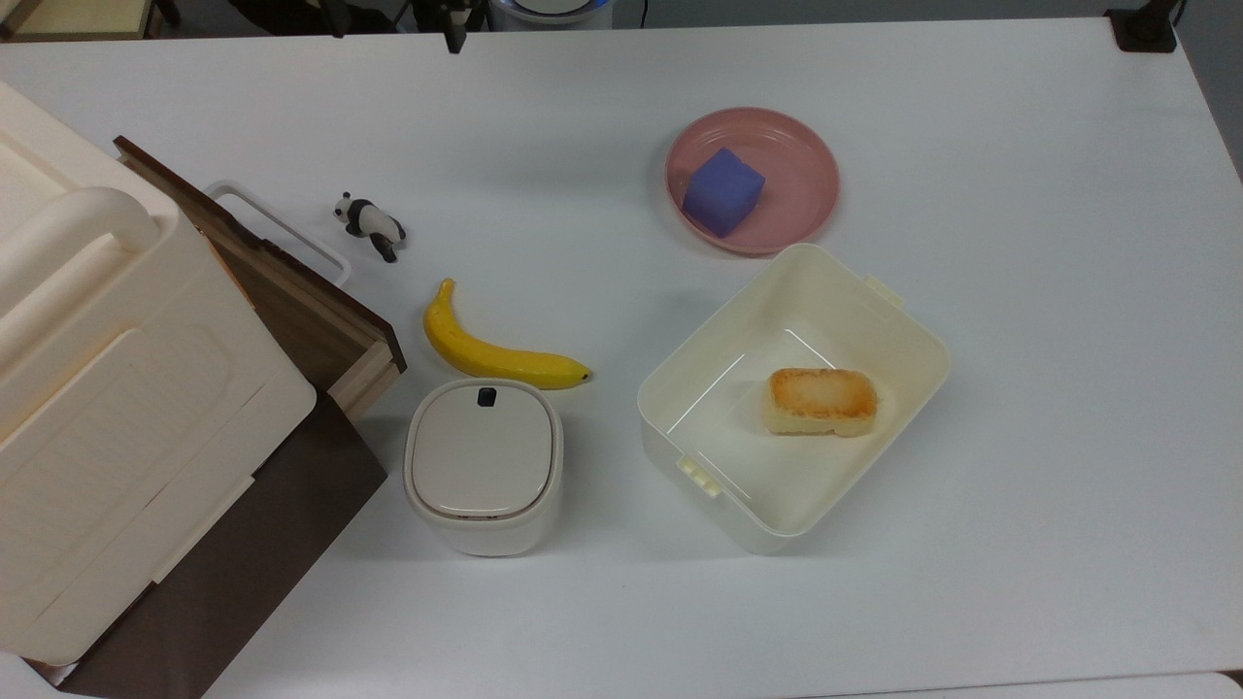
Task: Slide the drawer open
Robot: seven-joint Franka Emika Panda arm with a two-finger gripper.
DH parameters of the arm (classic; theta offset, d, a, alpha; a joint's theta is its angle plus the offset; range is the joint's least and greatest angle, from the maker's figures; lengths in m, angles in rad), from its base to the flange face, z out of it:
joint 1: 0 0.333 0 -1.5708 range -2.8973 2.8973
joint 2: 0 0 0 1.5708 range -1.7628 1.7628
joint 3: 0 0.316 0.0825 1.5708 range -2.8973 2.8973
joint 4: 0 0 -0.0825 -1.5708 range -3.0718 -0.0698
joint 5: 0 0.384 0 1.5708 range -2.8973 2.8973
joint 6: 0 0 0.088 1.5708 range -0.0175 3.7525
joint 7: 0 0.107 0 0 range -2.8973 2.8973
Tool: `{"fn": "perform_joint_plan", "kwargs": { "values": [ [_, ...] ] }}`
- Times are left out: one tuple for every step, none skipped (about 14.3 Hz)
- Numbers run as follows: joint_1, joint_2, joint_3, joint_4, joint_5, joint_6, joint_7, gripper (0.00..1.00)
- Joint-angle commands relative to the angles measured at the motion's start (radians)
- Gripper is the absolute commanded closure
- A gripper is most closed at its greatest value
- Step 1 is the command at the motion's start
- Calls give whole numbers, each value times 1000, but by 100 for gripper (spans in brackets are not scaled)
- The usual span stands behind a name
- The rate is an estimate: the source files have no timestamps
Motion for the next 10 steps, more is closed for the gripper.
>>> {"fn": "perform_joint_plan", "kwargs": {
  "values": [
    [13,-29,-9,7,12,-72,-31,0],
    [10,-34,-13,7,12,-77,-27,0],
    [10,-35,-19,10,9,-92,-28,0],
    [10,-35,-21,11,9,-108,-31,0],
    [10,-37,-18,11,9,-123,-33,0],
    [10,-37,-12,10,9,-131,-33,0],
    [10,-37,-9,10,11,-126,-33,0],
    [11,-34,-5,10,12,-119,-33,0],
    [10,-31,-2,10,18,-102,-33,0],
    [11,-31,-1,4,20,-85,-33,0]
  ]
}}
